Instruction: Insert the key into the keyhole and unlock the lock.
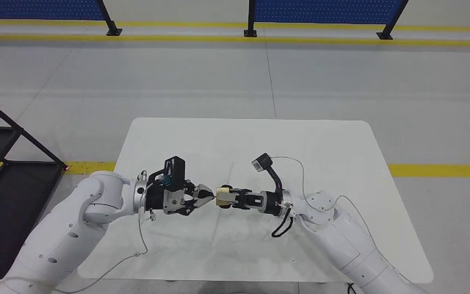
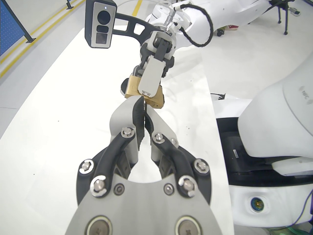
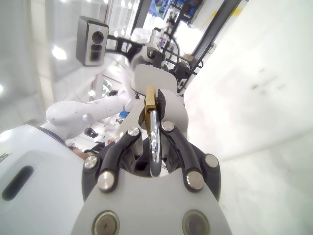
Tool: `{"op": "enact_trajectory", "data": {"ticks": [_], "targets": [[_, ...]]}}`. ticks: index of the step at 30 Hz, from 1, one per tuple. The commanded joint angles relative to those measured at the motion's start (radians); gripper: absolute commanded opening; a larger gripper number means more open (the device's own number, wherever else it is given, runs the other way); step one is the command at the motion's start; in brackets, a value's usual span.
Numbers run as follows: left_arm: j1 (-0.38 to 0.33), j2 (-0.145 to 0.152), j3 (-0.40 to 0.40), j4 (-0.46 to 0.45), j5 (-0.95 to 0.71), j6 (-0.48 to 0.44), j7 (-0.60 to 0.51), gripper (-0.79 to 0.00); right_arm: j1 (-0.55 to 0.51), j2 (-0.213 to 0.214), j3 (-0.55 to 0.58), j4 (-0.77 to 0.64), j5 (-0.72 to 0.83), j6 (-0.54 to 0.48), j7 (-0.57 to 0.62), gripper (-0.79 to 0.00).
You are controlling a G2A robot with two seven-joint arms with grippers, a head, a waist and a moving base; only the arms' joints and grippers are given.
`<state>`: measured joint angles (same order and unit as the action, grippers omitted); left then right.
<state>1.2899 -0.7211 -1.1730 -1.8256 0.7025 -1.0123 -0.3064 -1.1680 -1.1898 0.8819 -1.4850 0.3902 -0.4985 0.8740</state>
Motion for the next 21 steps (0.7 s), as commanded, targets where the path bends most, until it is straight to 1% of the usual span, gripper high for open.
{"op": "enact_trajectory", "data": {"ticks": [1, 12, 21], "targets": [[0.005, 0.001, -0.003, 0.0, 0.02, 0.0, 0.014, -0.785, 0.0, 0.0, 0.0, 0.0, 0.0, 0.0, 0.0, -0.785], [0.022, 0.001, -0.023, -0.017, 0.155, 0.0, 0.087, -0.785, 0.0, 0.0, 0.0, 0.0, 0.0, 0.0, 0.0, -0.785], [0.059, -0.009, -0.043, -0.053, 0.307, 0.029, 0.2, -0.785, 0.0, 0.0, 0.0, 0.0, 0.0, 0.0, 0.0, -0.785]]}}
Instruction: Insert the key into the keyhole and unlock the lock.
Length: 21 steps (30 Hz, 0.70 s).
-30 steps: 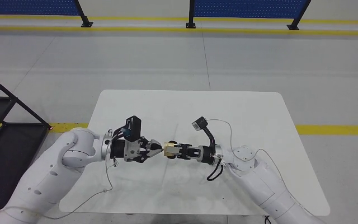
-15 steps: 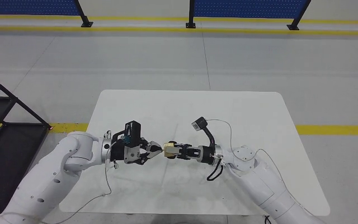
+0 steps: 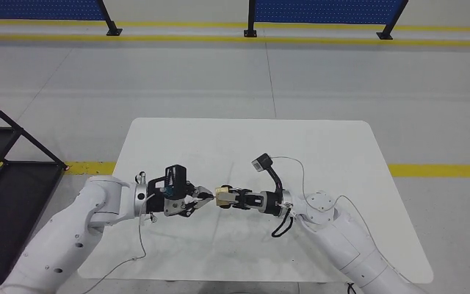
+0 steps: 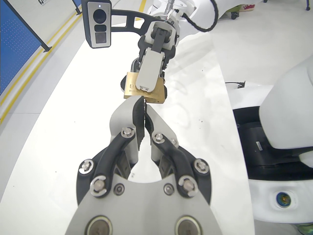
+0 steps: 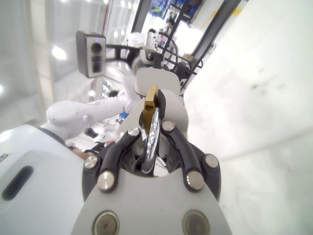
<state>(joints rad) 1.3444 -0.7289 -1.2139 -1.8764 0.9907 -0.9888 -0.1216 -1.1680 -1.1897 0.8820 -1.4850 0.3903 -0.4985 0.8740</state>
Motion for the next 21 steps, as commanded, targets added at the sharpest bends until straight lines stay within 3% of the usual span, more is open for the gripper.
{"op": "enact_trajectory", "data": {"ticks": [1, 21], "targets": [[0.008, -0.001, -0.003, -0.004, 0.028, 0.006, 0.022, -0.785, 0.0, 0.0, 0.0, 0.0, 0.0, 0.0, 0.0, -0.785], [0.091, -0.01, -0.047, -0.079, 0.289, 0.091, 0.177, -0.785, 0.0, 0.0, 0.0, 0.0, 0.0, 0.0, 0.0, -0.785]]}}
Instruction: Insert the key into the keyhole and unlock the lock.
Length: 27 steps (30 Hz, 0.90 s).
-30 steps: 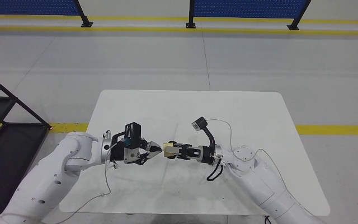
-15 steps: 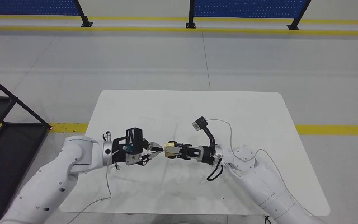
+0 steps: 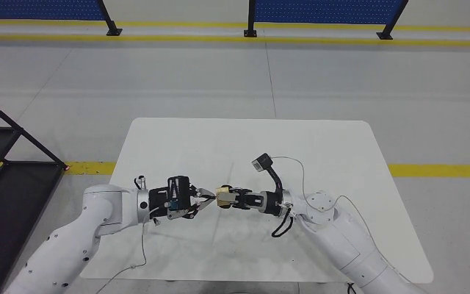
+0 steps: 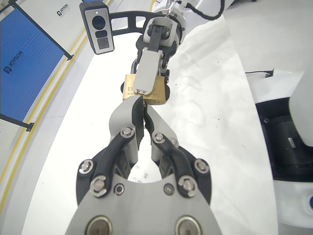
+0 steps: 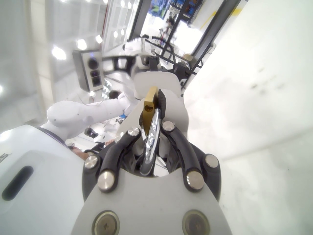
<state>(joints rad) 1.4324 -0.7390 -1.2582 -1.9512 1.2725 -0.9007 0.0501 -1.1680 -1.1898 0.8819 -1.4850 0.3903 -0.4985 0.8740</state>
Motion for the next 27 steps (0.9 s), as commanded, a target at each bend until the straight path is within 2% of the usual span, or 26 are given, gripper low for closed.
{"op": "enact_trajectory", "data": {"ticks": [1, 13, 27], "targets": [[0.01, 0.0, -0.006, -0.008, 0.019, 0.009, 0.014, -0.785, 0.0, 0.0, 0.0, 0.0, 0.0, 0.0, 0.0, -0.785], [0.046, -0.003, -0.037, -0.021, 0.077, 0.029, 0.083, -0.785, 0.0, 0.0, 0.0, 0.0, 0.0, 0.0, 0.0, -0.785], [0.073, -0.006, -0.061, -0.044, 0.144, 0.047, 0.101, -0.785, 0.0, 0.0, 0.0, 0.0, 0.0, 0.0, 0.0, -0.785]]}}
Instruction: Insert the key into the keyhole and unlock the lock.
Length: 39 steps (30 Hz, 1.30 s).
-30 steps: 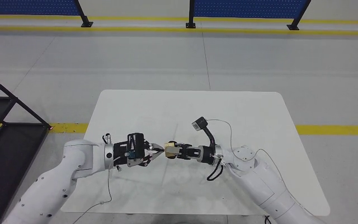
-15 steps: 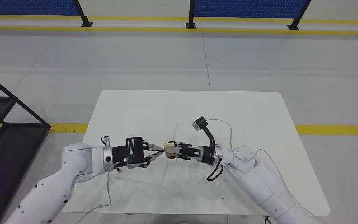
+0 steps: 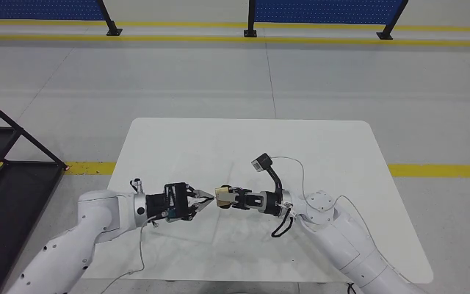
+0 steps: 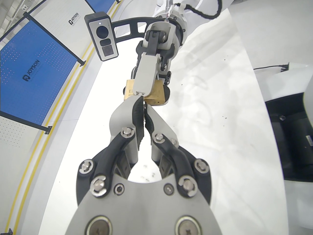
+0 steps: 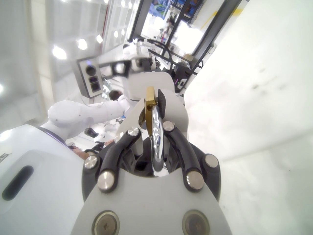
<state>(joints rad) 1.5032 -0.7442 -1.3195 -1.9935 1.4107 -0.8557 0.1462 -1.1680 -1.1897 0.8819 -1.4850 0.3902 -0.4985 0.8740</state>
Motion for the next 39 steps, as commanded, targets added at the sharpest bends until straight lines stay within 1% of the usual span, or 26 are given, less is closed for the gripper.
{"op": "enact_trajectory", "data": {"ticks": [1, 8, 9, 10, 11, 16, 22, 25, 28, 30, 32, 34, 39], "targets": [[0.003, -0.001, -0.002, -0.003, 0.014, 0.007, 0.009, -0.785, 0.0, 0.0, 0.0, 0.0, 0.0, 0.0, 0.0, -0.785], [0.013, -0.004, 0.001, -0.003, 0.052, 0.014, 0.043, -0.785, 0.0, 0.0, 0.0, 0.0, 0.0, 0.0, 0.0, -0.785], [0.014, -0.004, 0.001, -0.001, 0.052, 0.013, 0.044, -0.677, 0.0, 0.0, 0.0, 0.0, 0.0, 0.0, 0.0, -0.785], [0.015, -0.005, 0.001, 0.001, 0.048, 0.013, 0.047, -0.302, 0.0, 0.0, 0.0, 0.0, 0.0, 0.0, 0.0, -0.785], [0.016, -0.005, 0.001, 0.001, 0.044, 0.014, 0.049, 0.0, 0.0, 0.0, 0.0, 0.0, 0.0, 0.0, 0.0, -0.785], [0.028, -0.007, -0.025, 0.006, 0.013, 0.031, 0.078, 0.0, 0.0, 0.0, 0.0, 0.0, 0.0, 0.0, 0.0, -0.785], [0.054, -0.001, -0.118, 0.06, -0.111, -0.014, 0.122, 0.0, 0.0, 0.0, 0.0, 0.0, 0.0, 0.0, 0.0, -0.785], [0.06, 0.003, -0.171, 0.103, -0.172, -0.052, 0.12, 0.0, 0.0, 0.0, 0.0, 0.0, 0.0, 0.0, 0.0, -0.785], [0.058, 0.008, -0.211, 0.143, -0.232, -0.123, 0.099, 0.0, 0.0, 0.0, 0.0, 0.0, 0.0, 0.0, 0.0, -0.785], [0.054, 0.01, -0.237, 0.169, -0.274, -0.157, 0.11, 0.0, 0.0, 0.0, 0.0, 0.0, 0.0, 0.0, 0.0, -0.785], [0.061, 0.014, -0.243, 0.18, -0.302, -0.157, 0.114, 0.0, 0.0, 0.0, 0.0, 0.0, 0.0, 0.0, 0.0, -0.785], [0.066, 0.022, -0.242, 0.205, -0.353, -0.157, 0.08, 0.0, 0.0, 0.0, 0.0, 0.0, 0.0, 0.0, 0.0, -0.785], [0.066, 0.022, -0.242, 0.205, -0.353, -0.157, 0.08, 0.0, 0.0, 0.0, 0.0, 0.0, 0.0, 0.0, 0.0, -0.785]]}}
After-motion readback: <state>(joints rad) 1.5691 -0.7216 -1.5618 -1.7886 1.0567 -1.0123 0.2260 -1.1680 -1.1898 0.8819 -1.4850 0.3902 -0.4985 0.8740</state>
